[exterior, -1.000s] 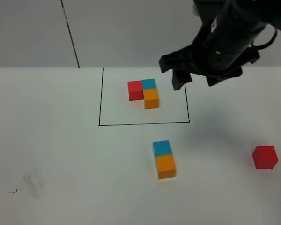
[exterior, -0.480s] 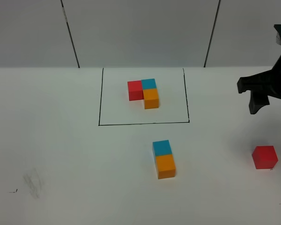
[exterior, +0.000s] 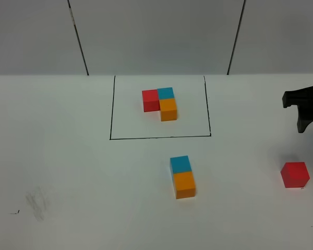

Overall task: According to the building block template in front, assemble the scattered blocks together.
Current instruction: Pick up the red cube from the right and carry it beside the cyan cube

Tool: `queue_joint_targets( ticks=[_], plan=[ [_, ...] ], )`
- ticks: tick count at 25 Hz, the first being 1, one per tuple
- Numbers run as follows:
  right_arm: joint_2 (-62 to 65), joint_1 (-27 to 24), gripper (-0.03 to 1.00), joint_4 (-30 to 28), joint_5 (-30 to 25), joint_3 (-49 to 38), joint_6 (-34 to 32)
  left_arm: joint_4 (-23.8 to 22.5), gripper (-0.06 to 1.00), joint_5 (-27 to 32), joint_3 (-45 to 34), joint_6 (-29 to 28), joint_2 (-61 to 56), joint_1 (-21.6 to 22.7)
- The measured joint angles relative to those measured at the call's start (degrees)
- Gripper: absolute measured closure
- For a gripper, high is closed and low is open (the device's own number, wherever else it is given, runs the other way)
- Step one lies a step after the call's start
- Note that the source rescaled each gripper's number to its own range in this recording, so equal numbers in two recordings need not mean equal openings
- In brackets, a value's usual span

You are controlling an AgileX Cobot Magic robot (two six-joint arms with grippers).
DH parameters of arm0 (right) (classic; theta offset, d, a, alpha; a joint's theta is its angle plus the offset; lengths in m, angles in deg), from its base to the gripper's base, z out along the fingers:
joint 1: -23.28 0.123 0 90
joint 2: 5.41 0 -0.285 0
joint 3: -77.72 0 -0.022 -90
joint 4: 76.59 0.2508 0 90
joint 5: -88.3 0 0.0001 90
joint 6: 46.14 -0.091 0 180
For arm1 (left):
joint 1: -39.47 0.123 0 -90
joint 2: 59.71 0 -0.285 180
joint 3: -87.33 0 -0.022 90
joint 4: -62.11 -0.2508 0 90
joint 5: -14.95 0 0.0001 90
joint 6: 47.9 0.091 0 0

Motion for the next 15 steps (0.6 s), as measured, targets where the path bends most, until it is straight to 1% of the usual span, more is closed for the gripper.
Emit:
queue_joint_targets(
  ticks=[10,15],
  plan=[
    [-6.89,-0.05,0.47,1.23,0.41,-0.04,0.02,0.0,0.1,0.0,0.0,0.0,0.0,0.0],
    [-7.3,-1.43,0.47,1.36,4.37,-2.11,0.02,0.0,0.1,0.0,0.0,0.0,0.0,0.0]
  ],
)
